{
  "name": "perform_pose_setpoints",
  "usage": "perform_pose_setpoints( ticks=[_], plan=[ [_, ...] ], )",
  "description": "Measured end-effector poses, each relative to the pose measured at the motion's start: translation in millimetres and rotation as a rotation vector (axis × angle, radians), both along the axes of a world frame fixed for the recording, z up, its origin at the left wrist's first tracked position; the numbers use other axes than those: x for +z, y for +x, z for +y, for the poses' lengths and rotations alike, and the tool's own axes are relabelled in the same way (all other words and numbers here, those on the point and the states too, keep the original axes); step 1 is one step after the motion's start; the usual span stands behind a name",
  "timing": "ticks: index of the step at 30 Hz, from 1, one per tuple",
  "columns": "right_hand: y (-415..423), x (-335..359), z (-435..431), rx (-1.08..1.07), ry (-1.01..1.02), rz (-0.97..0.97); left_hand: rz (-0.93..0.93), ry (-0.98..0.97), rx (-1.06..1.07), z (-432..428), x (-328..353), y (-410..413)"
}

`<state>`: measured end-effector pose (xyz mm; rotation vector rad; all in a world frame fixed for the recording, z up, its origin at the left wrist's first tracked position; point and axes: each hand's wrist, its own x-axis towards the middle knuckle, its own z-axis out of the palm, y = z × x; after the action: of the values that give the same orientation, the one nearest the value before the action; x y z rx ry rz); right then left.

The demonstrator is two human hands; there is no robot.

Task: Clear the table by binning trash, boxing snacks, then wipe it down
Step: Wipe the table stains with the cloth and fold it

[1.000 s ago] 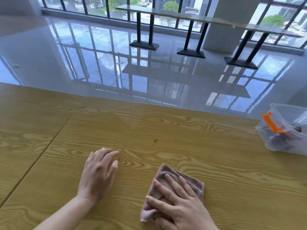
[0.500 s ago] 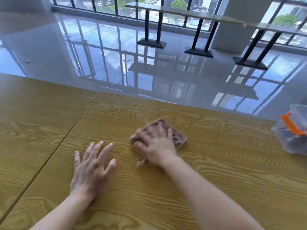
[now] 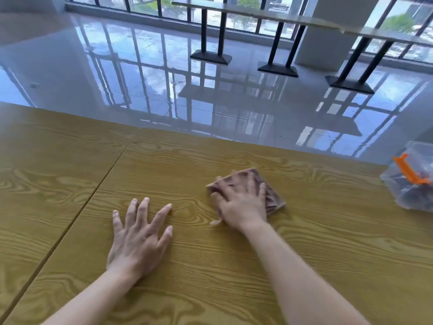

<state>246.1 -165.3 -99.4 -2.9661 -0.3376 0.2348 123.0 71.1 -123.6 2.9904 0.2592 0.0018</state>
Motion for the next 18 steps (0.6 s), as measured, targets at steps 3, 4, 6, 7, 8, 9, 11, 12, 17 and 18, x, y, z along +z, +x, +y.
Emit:
perform_pose_setpoints(
  ticks=[3,4,6,7,8,9,11,12,17,18],
  plan=[
    [-79.2,-16.0,25.3,0.374,0.041,-0.079,-0.005,-0.005,-0.001,4.2,2.2,-1.6],
    [-89.7,-16.8,5.3,0.414,0.051,-0.091,0.002,-0.005,-0.006,3.6,3.5,-1.6],
    [-87.1,-13.9,-54.3,0.333,0.046,-0.110,0.020,-0.007,-0.009,1.1,5.9,-1.9],
    [-79.8,-9.5,-87.4,0.232,0.015,-0.097,0.026,-0.009,-0.011,-0.7,6.7,-1.9],
    [-71.6,-5.1,-118.5,0.121,-0.036,-0.070,0.027,-0.009,-0.015,-1.8,6.8,-2.8],
    [-64.0,-0.9,-145.3,0.007,-0.084,-0.031,0.023,-0.004,-0.021,-2.6,6.3,-3.9],
    [-58.9,4.7,-177.2,-0.197,-0.103,0.034,0.000,0.015,-0.049,-4.9,5.1,-5.7],
    [-62.2,4.9,-181.8,-0.272,-0.084,0.050,-0.013,0.023,-0.069,-6.3,4.9,-5.8],
    [-118.2,-11.7,-120.8,-0.180,-0.121,-0.060,-0.026,-0.016,-0.061,-11.6,9.3,-6.3],
    [-124.4,-12.0,-97.1,-0.085,-0.097,-0.078,-0.030,-0.045,-0.057,-11.3,10.0,-6.1]
  ],
)
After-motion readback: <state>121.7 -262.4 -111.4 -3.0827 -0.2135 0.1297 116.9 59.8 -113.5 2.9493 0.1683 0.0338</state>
